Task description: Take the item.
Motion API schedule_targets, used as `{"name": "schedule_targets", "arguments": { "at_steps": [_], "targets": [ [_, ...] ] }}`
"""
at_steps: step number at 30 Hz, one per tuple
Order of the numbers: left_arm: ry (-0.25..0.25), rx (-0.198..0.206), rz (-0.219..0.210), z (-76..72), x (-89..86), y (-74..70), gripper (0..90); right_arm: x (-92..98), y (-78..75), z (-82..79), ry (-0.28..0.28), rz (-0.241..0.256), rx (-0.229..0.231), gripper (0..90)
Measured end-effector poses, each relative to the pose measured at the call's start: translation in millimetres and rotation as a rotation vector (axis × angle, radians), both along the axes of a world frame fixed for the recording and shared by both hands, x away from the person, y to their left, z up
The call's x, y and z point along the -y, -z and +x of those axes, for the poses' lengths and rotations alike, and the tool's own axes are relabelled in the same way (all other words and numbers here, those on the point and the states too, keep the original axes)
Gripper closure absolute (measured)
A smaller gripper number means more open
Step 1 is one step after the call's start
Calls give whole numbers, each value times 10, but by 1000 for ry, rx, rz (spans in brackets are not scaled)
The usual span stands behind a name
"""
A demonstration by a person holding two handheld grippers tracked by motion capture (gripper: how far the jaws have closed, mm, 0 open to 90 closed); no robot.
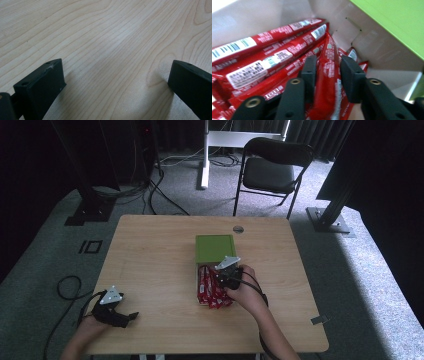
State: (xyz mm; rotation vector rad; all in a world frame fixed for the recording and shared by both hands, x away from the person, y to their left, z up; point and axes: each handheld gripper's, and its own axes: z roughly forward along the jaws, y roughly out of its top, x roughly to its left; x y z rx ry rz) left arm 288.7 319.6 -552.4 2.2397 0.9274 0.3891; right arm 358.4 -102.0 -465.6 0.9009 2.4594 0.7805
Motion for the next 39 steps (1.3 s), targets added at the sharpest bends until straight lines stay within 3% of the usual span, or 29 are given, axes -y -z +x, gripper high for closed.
{"name": "schedule_targets", "arguments": {
  "at_steps": [4, 8, 21, 33, 39],
  "targets": [
    [0, 0, 0, 0, 0, 0, 15, 1, -13, 24, 16, -6, -3, 773],
    [0, 0, 0, 0, 0, 0, 15, 47, -34, 22, 46, 70, -8, 805],
    [0, 0, 0, 0, 0, 0, 15, 146, -224, -135, 53, 211, 23, 812],
    [-1, 0, 0, 0, 0, 0, 15, 280, -300, -307, 63, 262, 11, 823],
    [0, 0, 0, 0, 0, 0, 15, 384, -381, -408, 78, 314, 34, 823]
  ]
}}
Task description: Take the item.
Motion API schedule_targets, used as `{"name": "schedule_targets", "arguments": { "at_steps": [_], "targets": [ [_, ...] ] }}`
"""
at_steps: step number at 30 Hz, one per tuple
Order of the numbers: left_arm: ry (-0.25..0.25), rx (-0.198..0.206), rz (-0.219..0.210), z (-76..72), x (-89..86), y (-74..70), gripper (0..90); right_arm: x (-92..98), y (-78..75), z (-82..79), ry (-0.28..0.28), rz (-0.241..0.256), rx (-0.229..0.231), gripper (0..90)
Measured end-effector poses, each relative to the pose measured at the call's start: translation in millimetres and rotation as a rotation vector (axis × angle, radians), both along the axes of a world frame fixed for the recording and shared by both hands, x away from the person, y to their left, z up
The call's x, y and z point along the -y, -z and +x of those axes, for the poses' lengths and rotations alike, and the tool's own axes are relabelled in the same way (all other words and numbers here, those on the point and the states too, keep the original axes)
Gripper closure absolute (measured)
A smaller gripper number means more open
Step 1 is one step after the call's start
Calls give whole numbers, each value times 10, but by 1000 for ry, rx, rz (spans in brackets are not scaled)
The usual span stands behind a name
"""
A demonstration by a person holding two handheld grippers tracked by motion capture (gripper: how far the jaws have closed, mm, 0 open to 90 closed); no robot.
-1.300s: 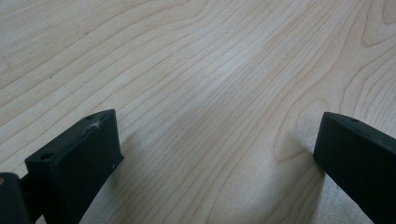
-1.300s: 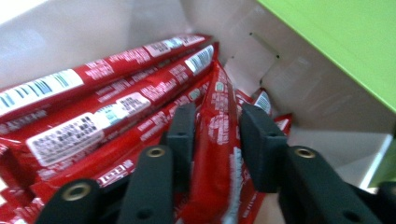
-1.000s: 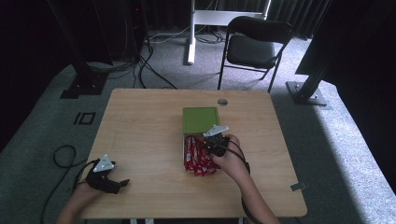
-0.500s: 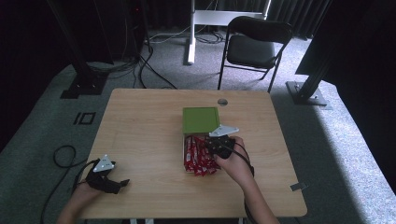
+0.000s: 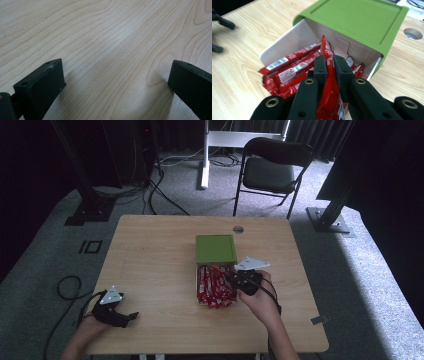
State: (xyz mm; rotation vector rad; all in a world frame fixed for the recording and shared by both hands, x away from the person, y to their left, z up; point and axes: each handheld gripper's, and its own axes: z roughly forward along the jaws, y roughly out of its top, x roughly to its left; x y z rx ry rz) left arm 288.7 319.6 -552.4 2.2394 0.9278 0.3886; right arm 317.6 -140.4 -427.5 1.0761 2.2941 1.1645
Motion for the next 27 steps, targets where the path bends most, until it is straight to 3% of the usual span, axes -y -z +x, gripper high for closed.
{"name": "schedule_targets", "arguments": {
  "at_steps": [5, 6, 14, 20, 22, 23, 25, 26, 27],
  "targets": [
    [-1, -1, -1, -1, 1, 0, 15, 102, -66, -88, 0, 28, 7, 823],
    [-1, -1, -1, -1, 1, 0, 15, 124, -83, -104, 8, 56, 15, 823],
    [-1, -1, -1, -1, 0, 0, 15, 267, -246, -174, 27, 143, 60, 823],
    [0, -1, 0, -1, 0, 0, 15, 389, -326, -150, 109, 226, 122, 823],
    [0, -1, 0, -1, 0, 0, 15, 407, -334, -140, 121, 229, 126, 823],
    [-1, -1, -1, -1, 1, 0, 15, 447, -336, -108, 158, 246, 144, 823],
    [-1, -1, -1, -1, 1, 0, 15, 456, -333, -93, 167, 244, 145, 822],
    [-1, -1, -1, -1, 0, 0, 15, 484, -309, -44, 216, 239, 170, 822],
    [-1, -1, -1, -1, 1, 0, 15, 491, -297, -24, 231, 225, 177, 822]
  ]
}}
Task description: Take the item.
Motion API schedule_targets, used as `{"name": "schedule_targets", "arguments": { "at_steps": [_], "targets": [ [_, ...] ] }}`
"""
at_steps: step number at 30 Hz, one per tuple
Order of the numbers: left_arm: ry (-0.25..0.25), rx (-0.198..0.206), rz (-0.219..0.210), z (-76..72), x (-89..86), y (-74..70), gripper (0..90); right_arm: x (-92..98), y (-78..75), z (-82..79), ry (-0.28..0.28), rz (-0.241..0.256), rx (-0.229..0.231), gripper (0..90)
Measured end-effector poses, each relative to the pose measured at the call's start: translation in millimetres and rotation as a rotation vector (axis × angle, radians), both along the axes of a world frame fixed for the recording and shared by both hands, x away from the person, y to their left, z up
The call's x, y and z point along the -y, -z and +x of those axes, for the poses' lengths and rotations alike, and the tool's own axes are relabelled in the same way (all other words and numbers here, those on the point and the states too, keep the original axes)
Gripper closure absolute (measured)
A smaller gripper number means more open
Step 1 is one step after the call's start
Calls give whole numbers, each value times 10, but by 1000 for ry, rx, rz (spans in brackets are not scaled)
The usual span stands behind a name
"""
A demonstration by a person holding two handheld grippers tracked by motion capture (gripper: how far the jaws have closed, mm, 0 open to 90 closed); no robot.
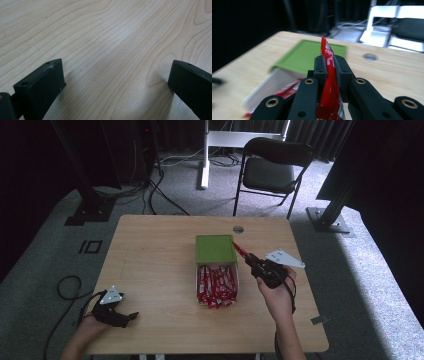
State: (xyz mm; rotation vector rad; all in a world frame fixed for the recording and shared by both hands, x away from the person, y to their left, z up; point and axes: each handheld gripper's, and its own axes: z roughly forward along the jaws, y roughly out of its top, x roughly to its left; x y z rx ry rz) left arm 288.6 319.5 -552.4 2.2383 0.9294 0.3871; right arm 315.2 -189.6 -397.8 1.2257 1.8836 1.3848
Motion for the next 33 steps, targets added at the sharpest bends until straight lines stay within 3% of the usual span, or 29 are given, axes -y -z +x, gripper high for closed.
{"name": "schedule_targets", "arguments": {
  "at_steps": [4, 10, 14, 17, 18, 25, 33],
  "targets": [
    [1, 1, 2, 1, -1, 0, 15, 46, 107, 121, 75, -14, -2, 822],
    [-1, 1, -1, 0, 1, 1, 15, 115, 347, 286, 165, 15, -36, 821],
    [1, 0, 1, 0, -1, 0, 15, 147, 534, 363, 241, 28, -32, 821],
    [0, 0, 1, 0, -1, 0, 15, 139, 689, 419, 267, 29, -60, 821],
    [1, 0, 1, 0, -1, 0, 15, 133, 755, 445, 279, 9, -75, 822],
    [0, 0, 1, 0, -1, 0, 15, 88, 1096, 543, 317, 18, -150, 821],
    [0, 0, 1, 0, -1, 0, 15, 22, 1347, 622, 323, 20, -219, 820]
  ]
}}
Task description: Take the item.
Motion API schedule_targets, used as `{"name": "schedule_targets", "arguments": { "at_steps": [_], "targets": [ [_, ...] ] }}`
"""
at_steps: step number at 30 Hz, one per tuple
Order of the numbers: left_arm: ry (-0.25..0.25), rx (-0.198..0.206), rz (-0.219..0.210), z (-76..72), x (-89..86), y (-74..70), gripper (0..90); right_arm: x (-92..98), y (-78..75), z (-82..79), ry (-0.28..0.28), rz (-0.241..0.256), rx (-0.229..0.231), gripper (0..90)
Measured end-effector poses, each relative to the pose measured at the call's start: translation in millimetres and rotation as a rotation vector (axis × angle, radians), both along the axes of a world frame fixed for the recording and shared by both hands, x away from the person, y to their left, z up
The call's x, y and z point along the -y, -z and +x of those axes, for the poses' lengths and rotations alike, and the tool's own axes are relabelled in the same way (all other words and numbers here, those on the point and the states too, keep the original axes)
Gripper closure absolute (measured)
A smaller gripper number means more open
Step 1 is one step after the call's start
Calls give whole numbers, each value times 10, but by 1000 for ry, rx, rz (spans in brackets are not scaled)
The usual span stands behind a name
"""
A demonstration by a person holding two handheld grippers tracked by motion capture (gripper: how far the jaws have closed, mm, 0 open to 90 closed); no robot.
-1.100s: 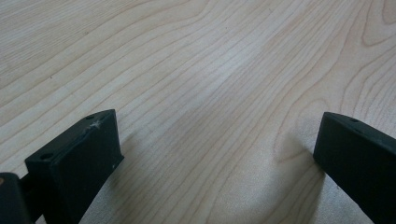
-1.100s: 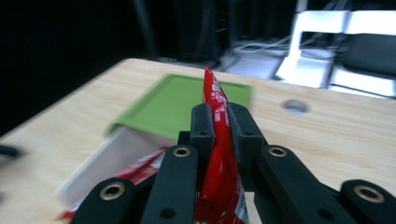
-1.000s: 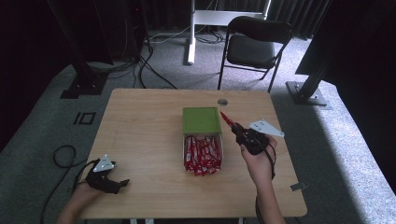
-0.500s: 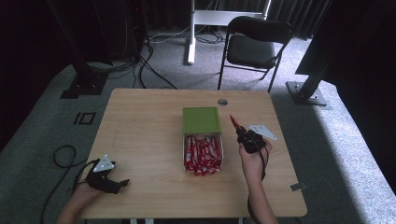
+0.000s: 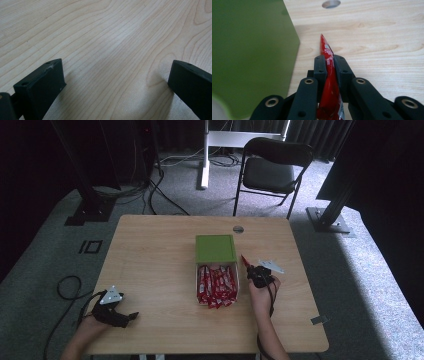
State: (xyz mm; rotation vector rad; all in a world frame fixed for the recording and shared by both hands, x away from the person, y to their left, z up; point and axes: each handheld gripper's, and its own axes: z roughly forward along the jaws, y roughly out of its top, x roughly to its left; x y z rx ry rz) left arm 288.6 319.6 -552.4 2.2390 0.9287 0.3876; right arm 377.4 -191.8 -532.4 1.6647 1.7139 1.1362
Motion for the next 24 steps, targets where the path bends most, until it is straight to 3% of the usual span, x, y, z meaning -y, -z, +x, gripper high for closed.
{"name": "schedule_targets", "arguments": {
  "at_steps": [4, 9, 12, 20, 24],
  "targets": [
    [0, 0, 0, 0, 0, 0, 15, 13, 43, 7, -2, 24, -25, 817],
    [0, 0, 0, 0, 0, 0, 15, -21, 139, 12, -39, 44, -99, 810],
    [0, 0, 0, 0, 0, 0, 15, -44, 196, 6, -47, 44, -116, 803],
    [0, 0, 1, 0, 0, 0, 15, -42, 221, -17, -76, 26, -128, 692],
    [0, 0, 0, 0, 0, 0, 15, -14, 202, -59, -95, 14, -109, 575]
  ]
}}
